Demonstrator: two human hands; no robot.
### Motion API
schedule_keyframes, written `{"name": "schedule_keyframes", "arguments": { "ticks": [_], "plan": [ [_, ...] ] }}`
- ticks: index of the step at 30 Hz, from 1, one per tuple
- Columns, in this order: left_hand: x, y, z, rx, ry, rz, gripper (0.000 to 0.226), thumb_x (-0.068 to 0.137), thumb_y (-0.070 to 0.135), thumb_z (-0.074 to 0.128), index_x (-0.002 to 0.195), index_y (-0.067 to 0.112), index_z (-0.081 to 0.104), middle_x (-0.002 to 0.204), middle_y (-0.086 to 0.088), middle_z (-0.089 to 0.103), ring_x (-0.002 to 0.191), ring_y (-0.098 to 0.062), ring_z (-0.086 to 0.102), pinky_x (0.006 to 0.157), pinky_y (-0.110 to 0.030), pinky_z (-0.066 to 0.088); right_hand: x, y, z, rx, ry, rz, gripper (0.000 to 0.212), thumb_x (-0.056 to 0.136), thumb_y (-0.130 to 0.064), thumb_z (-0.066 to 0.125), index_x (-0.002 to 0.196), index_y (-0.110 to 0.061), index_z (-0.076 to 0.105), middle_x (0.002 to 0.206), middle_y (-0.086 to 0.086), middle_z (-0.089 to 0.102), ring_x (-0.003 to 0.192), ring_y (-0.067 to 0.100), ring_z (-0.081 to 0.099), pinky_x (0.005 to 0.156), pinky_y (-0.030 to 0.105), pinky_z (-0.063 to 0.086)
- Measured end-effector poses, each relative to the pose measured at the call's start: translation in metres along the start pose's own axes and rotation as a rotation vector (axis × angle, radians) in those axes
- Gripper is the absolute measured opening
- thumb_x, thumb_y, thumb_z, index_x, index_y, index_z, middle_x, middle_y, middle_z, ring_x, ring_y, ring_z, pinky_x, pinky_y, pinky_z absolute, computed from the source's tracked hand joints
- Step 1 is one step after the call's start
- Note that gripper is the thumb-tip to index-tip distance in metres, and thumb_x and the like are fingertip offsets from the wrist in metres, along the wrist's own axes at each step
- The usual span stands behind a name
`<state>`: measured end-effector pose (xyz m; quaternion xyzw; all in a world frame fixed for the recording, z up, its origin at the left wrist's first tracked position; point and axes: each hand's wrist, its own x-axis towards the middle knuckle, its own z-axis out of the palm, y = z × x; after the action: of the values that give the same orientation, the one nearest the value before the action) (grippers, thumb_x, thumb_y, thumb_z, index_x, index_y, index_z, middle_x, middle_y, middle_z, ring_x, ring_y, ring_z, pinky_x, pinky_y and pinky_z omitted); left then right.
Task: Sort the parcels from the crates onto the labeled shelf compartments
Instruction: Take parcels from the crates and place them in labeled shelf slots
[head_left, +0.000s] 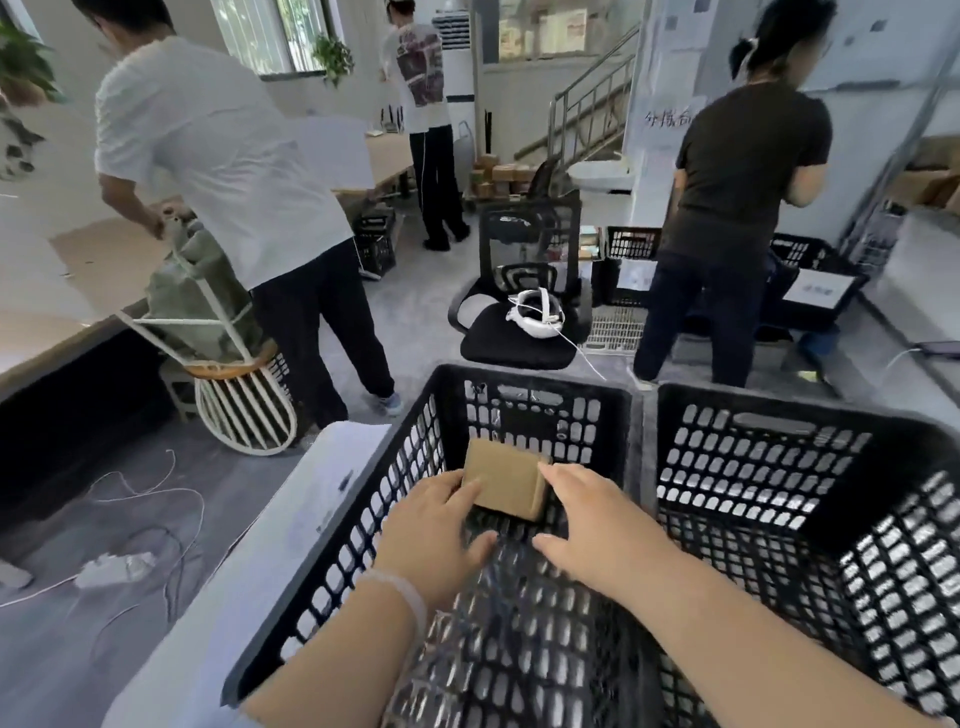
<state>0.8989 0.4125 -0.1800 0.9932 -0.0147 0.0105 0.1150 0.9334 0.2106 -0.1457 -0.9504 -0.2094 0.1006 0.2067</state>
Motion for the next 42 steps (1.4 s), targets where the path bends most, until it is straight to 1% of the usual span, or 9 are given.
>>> {"name": "schedule_keyframes", "arguments": {
  "ticks": [4,9,18,24,27,32,37,39,42],
  "plan": [
    [0.048,-0.034,0.027,-0.082,-0.095,0.017,0.069,0.096,0.055,0.050,0.155,0.030,0.026,0.159,0.004,0.030,0.147,-0.016,0.024,0.122,-0.035,0.023,0.057,-0.004,0.027,-0.002,-0.096,0.225,0.084,0.088,-0.049,0.062,0.155,-0.027,0.016,0.160,-0.003,0.020,0.144,0.018,0.025,0.113,0.037,0.034],
    [0.105,-0.061,0.068,-0.300,-0.137,-0.097,0.070,0.094,0.053,0.053,0.154,0.029,0.027,0.156,0.003,0.033,0.143,-0.018,0.029,0.118,-0.038,0.031,0.112,0.014,0.060,0.138,-0.057,0.490,0.069,0.082,-0.047,0.066,0.142,-0.033,0.036,0.139,-0.001,0.045,0.121,0.020,0.050,0.099,0.039,0.047],
    [0.157,-0.064,0.123,-0.626,-0.195,-0.352,0.085,0.093,0.041,0.063,0.159,0.022,0.012,0.151,-0.002,0.035,0.140,-0.022,0.036,0.118,-0.038,0.028,0.157,0.053,0.115,0.450,-0.009,0.743,0.084,0.091,-0.036,0.063,0.155,-0.025,0.011,0.158,0.005,0.025,0.141,0.024,0.032,0.115,0.038,0.031],
    [0.158,-0.056,0.133,-0.716,-0.181,-0.402,0.078,0.088,0.042,0.067,0.153,0.025,0.027,0.137,-0.002,0.048,0.128,-0.023,0.049,0.112,-0.044,0.040,0.168,0.056,0.124,0.732,0.079,0.810,0.062,0.097,-0.027,0.056,0.151,-0.027,0.026,0.134,0.002,0.051,0.112,0.019,0.052,0.077,0.022,0.043],
    [0.155,-0.054,0.128,-0.747,-0.125,-0.377,0.078,0.076,0.059,0.063,0.145,0.031,0.039,0.130,0.003,0.055,0.120,-0.019,0.056,0.104,-0.045,0.049,0.164,0.049,0.114,0.864,0.228,0.860,0.052,0.095,-0.033,0.058,0.141,-0.021,0.038,0.119,0.001,0.053,0.101,0.019,0.053,0.056,0.021,0.040],
    [0.135,-0.038,0.078,-0.824,-0.061,-0.337,0.070,0.087,0.051,0.065,0.147,0.027,0.039,0.131,0.002,0.042,0.118,-0.017,0.052,0.108,-0.040,0.045,0.145,0.030,0.087,0.955,0.458,0.837,0.056,0.090,-0.048,0.058,0.138,-0.025,0.043,0.129,0.000,0.053,0.108,0.021,0.057,0.091,0.042,0.053],
    [0.102,-0.033,0.047,-0.942,0.027,-0.278,0.067,0.074,0.070,0.063,0.132,0.038,0.055,0.124,0.004,0.060,0.110,-0.008,0.061,0.096,-0.039,0.055,0.102,0.010,0.060,0.946,0.402,0.721,0.060,0.091,-0.050,0.055,0.145,-0.032,0.039,0.140,0.000,0.047,0.119,0.020,0.053,0.098,0.040,0.047],
    [0.084,-0.027,0.029,-0.975,0.030,-0.265,0.060,0.075,0.061,0.067,0.129,0.041,0.054,0.126,0.005,0.059,0.111,-0.005,0.060,0.097,-0.038,0.054,0.082,0.006,0.052,0.942,0.380,0.665,0.067,0.089,-0.047,0.058,0.149,-0.036,0.030,0.147,-0.004,0.039,0.129,0.018,0.045,0.107,0.043,0.040],
    [0.055,-0.016,0.005,-1.048,0.035,-0.196,0.046,0.085,0.024,0.075,0.116,0.047,0.051,0.117,0.016,0.059,0.104,0.009,0.057,0.093,-0.024,0.053,0.055,0.000,0.043,0.898,0.321,0.594,0.074,0.085,-0.037,0.064,0.149,-0.039,0.027,0.147,-0.007,0.038,0.130,0.018,0.043,0.110,0.047,0.037]
  ]
}}
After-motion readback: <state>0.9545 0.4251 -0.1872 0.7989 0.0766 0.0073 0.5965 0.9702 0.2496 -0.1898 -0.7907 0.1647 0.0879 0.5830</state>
